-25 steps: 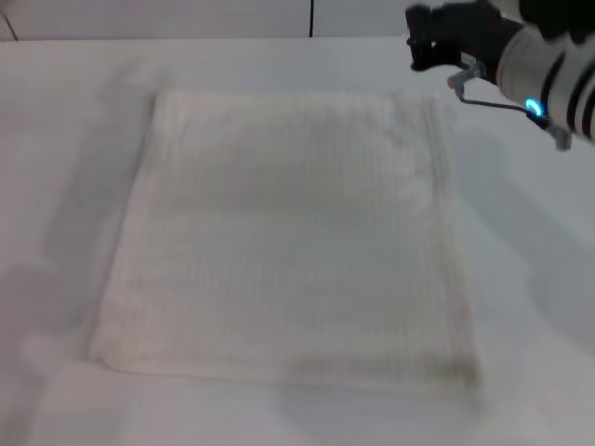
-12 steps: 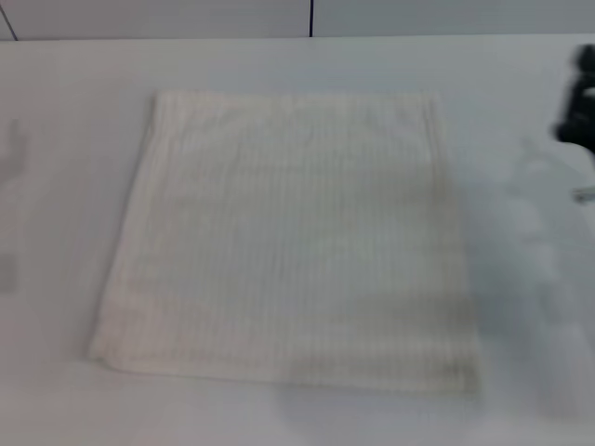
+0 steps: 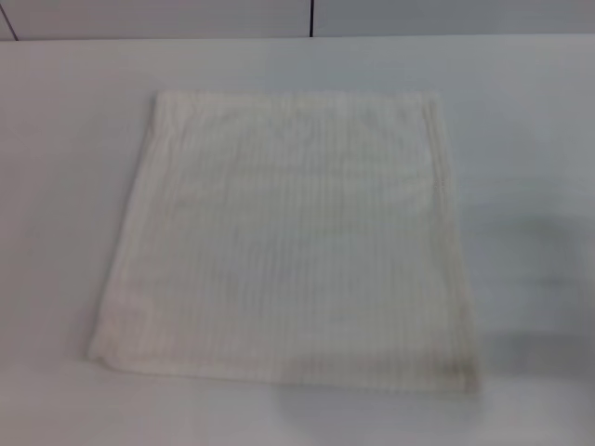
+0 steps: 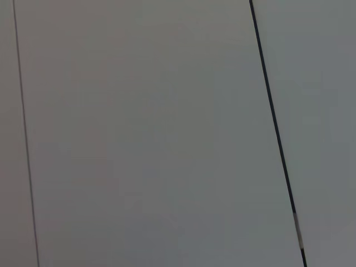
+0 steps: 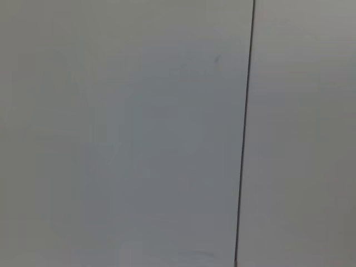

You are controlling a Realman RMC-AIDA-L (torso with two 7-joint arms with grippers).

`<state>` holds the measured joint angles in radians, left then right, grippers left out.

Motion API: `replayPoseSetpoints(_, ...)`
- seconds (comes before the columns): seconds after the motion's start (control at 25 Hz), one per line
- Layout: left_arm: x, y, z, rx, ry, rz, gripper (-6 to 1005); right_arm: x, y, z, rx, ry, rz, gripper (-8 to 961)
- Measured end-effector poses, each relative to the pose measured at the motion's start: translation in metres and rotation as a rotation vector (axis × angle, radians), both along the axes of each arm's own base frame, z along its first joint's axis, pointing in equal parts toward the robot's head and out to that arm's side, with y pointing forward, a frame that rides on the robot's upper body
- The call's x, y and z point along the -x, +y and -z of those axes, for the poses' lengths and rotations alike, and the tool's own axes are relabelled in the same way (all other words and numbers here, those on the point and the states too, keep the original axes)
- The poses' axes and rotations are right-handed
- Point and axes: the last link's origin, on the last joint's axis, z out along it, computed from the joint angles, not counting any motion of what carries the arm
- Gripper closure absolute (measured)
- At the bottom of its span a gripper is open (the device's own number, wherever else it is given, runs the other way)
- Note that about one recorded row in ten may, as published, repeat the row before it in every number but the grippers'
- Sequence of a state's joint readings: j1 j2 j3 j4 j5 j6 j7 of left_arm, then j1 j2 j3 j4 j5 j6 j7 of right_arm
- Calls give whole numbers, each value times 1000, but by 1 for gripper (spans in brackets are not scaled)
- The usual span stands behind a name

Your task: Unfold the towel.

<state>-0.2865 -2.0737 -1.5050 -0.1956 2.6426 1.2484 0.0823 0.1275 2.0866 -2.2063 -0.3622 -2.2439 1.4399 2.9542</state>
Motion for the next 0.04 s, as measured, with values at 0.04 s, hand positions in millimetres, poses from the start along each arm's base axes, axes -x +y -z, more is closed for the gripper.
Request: replayPoseSetpoints(0.04, 0, 0, 0, 0, 0, 0, 221, 0, 1, 1, 7, 2, 4, 751)
